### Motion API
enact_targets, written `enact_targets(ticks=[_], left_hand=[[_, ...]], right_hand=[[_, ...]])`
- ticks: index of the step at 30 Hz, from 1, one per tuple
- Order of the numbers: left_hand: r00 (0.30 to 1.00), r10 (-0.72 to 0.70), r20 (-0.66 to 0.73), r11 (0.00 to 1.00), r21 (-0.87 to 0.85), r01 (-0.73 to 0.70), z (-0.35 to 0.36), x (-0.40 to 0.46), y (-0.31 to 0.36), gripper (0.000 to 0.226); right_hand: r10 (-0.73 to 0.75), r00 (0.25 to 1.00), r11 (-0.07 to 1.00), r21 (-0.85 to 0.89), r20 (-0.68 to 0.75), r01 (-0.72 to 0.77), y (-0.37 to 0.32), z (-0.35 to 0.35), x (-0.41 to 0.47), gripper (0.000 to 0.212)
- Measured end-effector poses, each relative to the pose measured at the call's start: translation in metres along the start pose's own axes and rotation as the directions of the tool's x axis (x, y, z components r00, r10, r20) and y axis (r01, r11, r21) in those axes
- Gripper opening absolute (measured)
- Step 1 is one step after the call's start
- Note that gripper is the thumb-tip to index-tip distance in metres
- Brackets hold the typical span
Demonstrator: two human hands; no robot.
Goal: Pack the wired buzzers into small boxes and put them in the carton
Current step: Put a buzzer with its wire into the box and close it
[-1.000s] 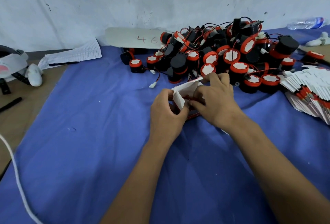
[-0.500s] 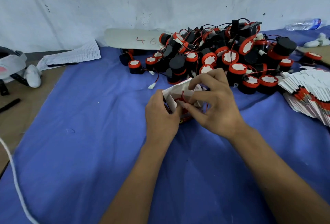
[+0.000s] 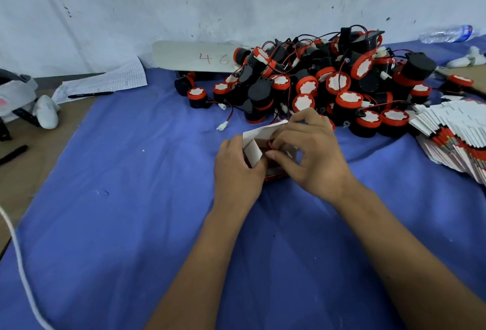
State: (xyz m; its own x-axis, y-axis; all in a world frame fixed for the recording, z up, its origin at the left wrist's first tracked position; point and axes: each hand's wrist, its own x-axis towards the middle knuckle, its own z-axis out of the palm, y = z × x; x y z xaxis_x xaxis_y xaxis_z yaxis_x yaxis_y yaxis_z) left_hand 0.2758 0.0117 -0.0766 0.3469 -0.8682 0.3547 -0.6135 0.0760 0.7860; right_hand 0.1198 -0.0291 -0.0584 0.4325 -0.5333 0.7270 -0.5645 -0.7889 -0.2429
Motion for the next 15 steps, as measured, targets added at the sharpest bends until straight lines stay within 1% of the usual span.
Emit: enact_targets(ticks=[1, 3, 4, 5, 7, 9, 12, 15], left_hand=[[1.0, 0.001, -0.006, 1.0, 0.006, -0.001, 0.001, 0.0, 0.0, 0.028], [1.0, 0.005, -0.014, 1.0, 0.018, -0.005, 0.002, 0.001, 0.0, 0.026], [1.0, 0.006, -0.016, 1.0, 0.025, -0.006, 0.002, 0.001, 0.0, 0.025], [1.0, 0.006, -0.017, 1.0, 0.03, -0.006, 0.003, 0.001, 0.0, 0.026], [1.0, 0.006, -0.017, 0.999, 0.036, -0.005, 0.005, 0.0, -0.001, 0.025], [1.0, 0.0, -0.028, 1.0, 0.031, 0.001, 0.005, -0.001, 0.0, 0.023], [0.998, -0.02, -0.058, 1.0, 0.002, 0.02, 0.005, -0.002, 0.0, 0.023], [0.998, -0.033, -0.06, 0.999, -0.004, 0.033, 0.006, -0.003, 0.001, 0.026]], right_hand=[[0.054, 0.998, 0.999, 0.002, -0.029, -0.054, -0.001, 0.0, -0.001, 0.016], [0.186, 0.982, 0.982, 0.025, -0.046, -0.185, -0.001, 0.0, 0.0, 0.027], [0.219, 0.975, 0.976, 0.012, -0.042, -0.219, -0.001, -0.001, 0.001, 0.031], [0.221, 0.974, 0.974, -0.028, -0.045, -0.223, -0.002, 0.0, 0.002, 0.032], [0.192, 0.979, 0.973, -0.116, -0.062, -0.198, -0.004, 0.001, 0.006, 0.027], [0.198, 0.976, 0.97, -0.127, -0.088, -0.209, -0.01, 0.001, 0.008, 0.022], [0.217, 0.97, 0.963, -0.141, -0.106, -0.23, -0.018, 0.001, 0.009, 0.026], [0.179, 0.979, 0.954, -0.227, -0.092, -0.196, -0.025, -0.002, 0.01, 0.023]])
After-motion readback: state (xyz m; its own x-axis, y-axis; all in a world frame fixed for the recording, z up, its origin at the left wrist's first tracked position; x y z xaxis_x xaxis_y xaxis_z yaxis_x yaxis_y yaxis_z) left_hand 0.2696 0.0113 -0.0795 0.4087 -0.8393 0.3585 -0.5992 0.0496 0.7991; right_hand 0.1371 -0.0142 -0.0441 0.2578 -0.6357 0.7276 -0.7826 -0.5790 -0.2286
